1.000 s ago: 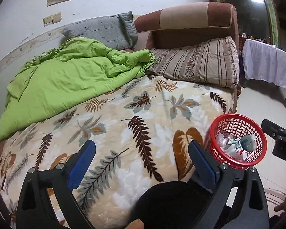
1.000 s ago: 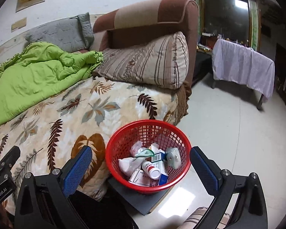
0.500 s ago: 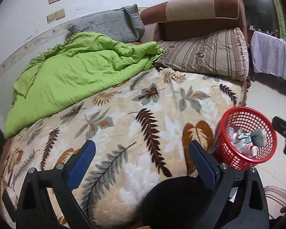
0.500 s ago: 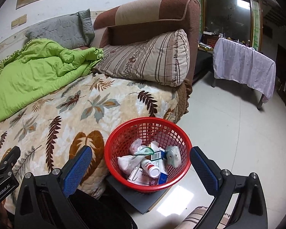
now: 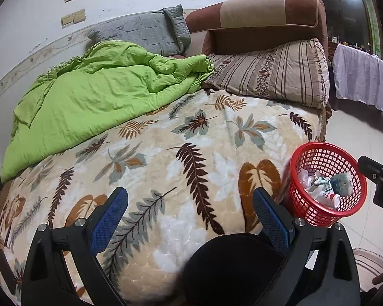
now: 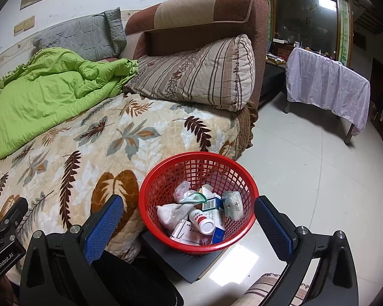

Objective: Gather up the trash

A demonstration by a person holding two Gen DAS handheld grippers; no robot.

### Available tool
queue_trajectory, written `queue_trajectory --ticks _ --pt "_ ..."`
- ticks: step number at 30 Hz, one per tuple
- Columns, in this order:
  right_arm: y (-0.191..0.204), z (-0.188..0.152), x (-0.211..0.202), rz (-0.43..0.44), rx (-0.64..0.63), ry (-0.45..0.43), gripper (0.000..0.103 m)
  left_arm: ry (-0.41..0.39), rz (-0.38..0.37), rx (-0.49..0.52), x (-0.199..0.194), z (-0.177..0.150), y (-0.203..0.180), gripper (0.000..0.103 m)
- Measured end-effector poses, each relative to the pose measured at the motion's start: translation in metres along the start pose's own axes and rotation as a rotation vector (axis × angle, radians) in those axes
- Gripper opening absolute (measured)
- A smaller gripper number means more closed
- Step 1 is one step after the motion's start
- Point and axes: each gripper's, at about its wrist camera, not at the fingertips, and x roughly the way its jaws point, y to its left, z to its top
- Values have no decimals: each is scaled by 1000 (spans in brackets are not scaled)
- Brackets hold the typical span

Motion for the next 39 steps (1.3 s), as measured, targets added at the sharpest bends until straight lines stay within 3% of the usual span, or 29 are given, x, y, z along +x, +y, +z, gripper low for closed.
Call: queue_trajectory --ticks 39 --pt "1 -3 4 1 -5 12 103 9 -3 -9 1 -1 3 97"
